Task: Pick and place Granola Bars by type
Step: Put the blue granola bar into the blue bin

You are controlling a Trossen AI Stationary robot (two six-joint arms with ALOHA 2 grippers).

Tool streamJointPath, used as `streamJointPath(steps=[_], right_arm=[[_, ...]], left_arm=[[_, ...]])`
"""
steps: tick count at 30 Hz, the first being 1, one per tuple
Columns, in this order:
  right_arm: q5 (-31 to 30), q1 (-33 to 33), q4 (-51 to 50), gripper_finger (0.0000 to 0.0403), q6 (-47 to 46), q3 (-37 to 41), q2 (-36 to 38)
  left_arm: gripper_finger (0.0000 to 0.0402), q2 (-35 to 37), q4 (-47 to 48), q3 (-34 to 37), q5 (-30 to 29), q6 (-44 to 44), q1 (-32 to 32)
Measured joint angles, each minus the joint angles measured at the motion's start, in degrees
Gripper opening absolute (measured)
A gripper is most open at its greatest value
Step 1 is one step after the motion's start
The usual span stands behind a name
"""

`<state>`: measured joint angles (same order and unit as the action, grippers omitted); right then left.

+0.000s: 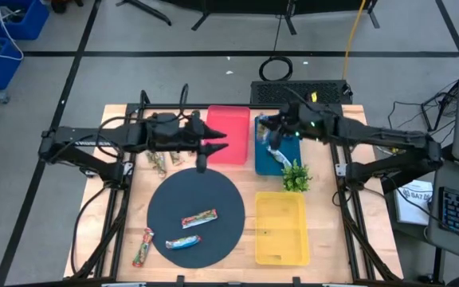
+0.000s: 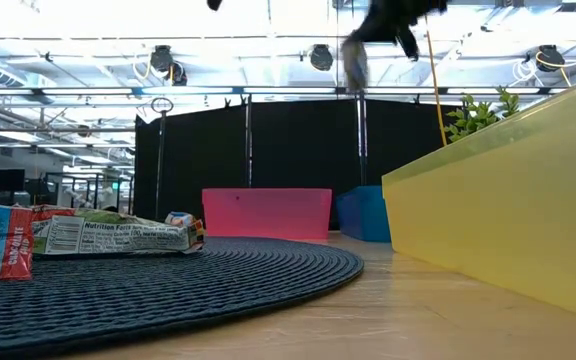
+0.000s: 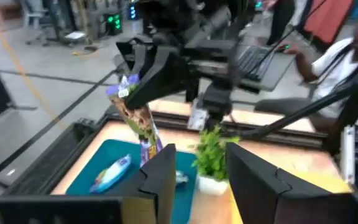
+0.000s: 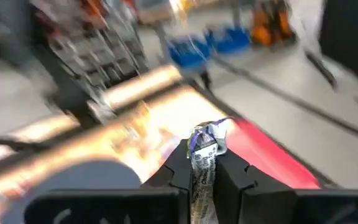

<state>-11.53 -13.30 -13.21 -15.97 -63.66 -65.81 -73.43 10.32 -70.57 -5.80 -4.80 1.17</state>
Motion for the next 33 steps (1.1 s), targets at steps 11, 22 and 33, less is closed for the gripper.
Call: streamJointPath(steps=[11,22,33], right_arm=[[11.5,-16.2,-12.8,0.0019,2.8,0.0,-11.9],[14.7,-22.7,-16.0,0.0018,3.7,0.0,-27.8],[14.6,-22.8,-22.0,0.0174,9.8,0.0,-24.1]], left_arm=[[0.017,5.3,12.8,0.1,0.2,-5.0,-0.2],[0.017,7.1,30.0,0.1,-3.4,-11.0,0.1],[0.017,7.1,48.8,0.1,-5.6,-19.3,-0.1]])
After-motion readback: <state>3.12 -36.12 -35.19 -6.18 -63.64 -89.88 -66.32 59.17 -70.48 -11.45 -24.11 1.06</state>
